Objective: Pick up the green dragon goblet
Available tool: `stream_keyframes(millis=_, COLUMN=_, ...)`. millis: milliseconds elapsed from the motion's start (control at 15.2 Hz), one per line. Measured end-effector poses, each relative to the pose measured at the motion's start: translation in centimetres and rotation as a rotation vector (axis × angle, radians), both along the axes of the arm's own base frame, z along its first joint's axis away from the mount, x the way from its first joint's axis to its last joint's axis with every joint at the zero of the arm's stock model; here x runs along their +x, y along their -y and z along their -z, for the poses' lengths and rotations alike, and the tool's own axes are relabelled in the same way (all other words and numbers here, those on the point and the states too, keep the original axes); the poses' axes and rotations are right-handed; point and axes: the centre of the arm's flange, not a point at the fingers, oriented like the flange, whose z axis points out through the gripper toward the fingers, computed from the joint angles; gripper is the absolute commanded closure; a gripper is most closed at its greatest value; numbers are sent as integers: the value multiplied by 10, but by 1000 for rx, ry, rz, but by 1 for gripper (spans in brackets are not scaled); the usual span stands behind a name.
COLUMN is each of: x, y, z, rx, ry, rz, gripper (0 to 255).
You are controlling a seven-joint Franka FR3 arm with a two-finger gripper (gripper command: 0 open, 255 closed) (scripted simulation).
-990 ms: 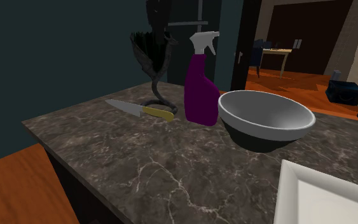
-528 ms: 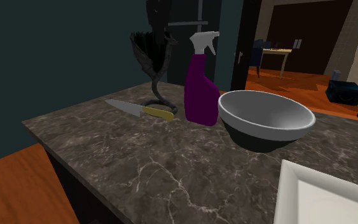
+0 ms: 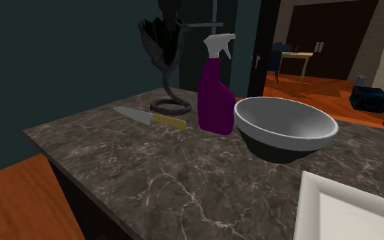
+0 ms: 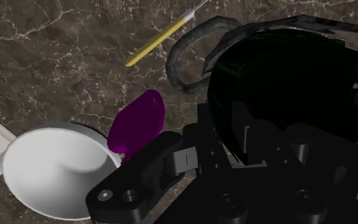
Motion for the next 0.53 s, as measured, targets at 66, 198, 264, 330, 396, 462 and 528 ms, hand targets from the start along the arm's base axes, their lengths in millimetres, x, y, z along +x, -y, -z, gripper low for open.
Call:
stream_keyframes(millis=66, x=0, y=-1, z=-5, rx=0, ry=0, rz=0, gripper=255)
stream_keyframes(millis=198, x=0, y=-1, z=-15, rx=0, ry=0, rz=0, gripper=255)
stream_keyframes(millis=264, x=0, y=-1, z=-21, rx=0, ry=0, rz=0, gripper=255)
stream_keyframes(millis=330, x=0, y=-1, z=-26, rx=0, ry=0, rz=0, gripper=255)
stream_keyframes(millis=396, x=0, y=-3, z=-30, rx=0, ry=0, rz=0, gripper=255)
stream_keyframes(millis=462, x=0, y=-2, z=-36, rx=0, ry=0, rz=0, gripper=255)
stream_keyframes(millis=528, x=0, y=-1, z=-39, rx=0, ry=0, rz=0, gripper=255)
